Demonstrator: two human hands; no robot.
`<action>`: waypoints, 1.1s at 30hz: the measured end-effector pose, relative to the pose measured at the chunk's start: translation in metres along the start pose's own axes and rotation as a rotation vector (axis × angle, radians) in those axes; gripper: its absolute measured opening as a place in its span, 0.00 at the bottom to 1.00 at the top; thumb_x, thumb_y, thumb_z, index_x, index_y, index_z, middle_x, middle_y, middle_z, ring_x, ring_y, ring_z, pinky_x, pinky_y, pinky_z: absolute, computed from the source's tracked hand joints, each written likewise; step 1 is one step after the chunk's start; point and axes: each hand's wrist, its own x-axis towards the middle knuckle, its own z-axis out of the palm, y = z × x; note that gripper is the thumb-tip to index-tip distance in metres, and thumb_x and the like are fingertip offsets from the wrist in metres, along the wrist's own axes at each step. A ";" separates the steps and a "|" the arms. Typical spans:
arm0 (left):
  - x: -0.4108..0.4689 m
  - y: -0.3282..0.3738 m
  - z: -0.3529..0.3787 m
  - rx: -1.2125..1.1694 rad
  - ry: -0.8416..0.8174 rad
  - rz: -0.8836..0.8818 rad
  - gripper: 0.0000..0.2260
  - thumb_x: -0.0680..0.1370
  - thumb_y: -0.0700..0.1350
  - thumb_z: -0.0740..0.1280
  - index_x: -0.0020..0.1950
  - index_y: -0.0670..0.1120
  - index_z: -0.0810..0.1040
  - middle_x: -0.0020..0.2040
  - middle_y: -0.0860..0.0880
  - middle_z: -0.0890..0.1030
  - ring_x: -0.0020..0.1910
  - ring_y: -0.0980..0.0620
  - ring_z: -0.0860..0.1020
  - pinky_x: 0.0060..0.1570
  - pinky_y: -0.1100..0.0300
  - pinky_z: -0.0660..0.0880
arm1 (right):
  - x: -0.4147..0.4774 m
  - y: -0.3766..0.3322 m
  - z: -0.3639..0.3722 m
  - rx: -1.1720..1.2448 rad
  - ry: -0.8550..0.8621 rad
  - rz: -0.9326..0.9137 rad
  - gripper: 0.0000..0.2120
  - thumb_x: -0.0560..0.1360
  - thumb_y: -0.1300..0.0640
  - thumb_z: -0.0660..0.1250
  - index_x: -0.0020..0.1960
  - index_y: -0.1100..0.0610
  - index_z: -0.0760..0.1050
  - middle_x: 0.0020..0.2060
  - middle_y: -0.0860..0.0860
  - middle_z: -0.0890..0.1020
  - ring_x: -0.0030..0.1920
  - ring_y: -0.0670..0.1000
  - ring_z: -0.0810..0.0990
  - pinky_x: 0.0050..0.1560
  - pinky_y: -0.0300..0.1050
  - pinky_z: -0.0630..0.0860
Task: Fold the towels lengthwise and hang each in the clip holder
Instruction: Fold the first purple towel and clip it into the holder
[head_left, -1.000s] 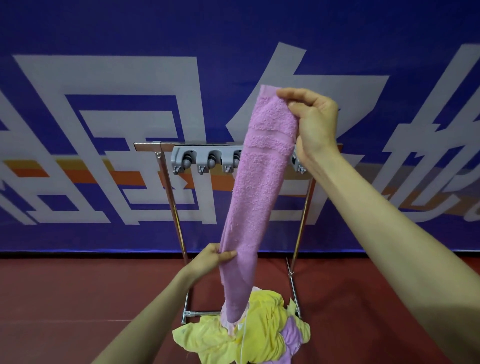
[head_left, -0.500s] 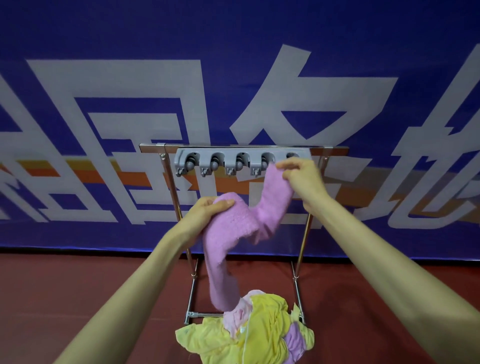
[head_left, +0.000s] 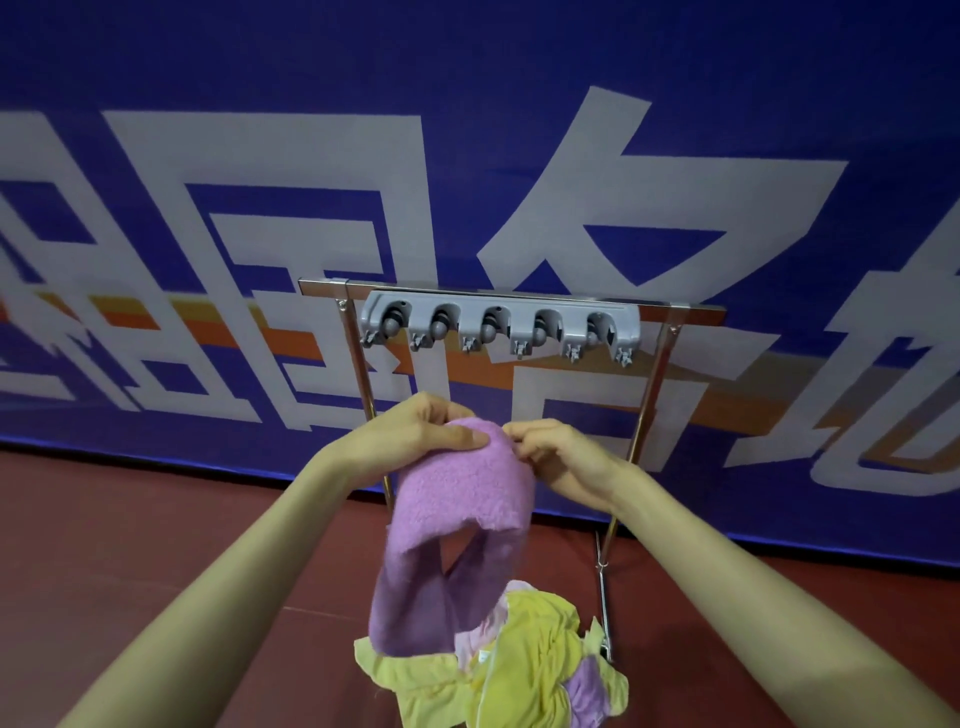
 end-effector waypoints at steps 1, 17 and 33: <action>0.000 -0.004 -0.002 0.017 0.025 -0.005 0.13 0.73 0.50 0.68 0.49 0.43 0.83 0.42 0.45 0.84 0.40 0.51 0.82 0.39 0.62 0.75 | 0.000 0.002 0.000 0.026 -0.006 0.022 0.21 0.61 0.55 0.63 0.50 0.66 0.73 0.40 0.58 0.68 0.42 0.56 0.65 0.41 0.45 0.63; 0.015 -0.049 -0.096 0.053 -0.047 -0.083 0.11 0.69 0.57 0.72 0.38 0.50 0.84 0.38 0.54 0.83 0.40 0.57 0.81 0.42 0.67 0.74 | 0.073 -0.014 -0.011 0.029 0.056 0.046 0.23 0.67 0.56 0.73 0.51 0.74 0.75 0.37 0.53 0.80 0.38 0.48 0.79 0.41 0.38 0.72; 0.067 -0.101 -0.227 -0.361 0.370 -0.108 0.12 0.75 0.48 0.69 0.44 0.38 0.84 0.38 0.43 0.85 0.39 0.47 0.82 0.37 0.60 0.80 | 0.244 -0.028 0.056 -0.154 0.536 -0.094 0.08 0.79 0.64 0.59 0.44 0.53 0.68 0.34 0.50 0.71 0.35 0.49 0.67 0.37 0.41 0.65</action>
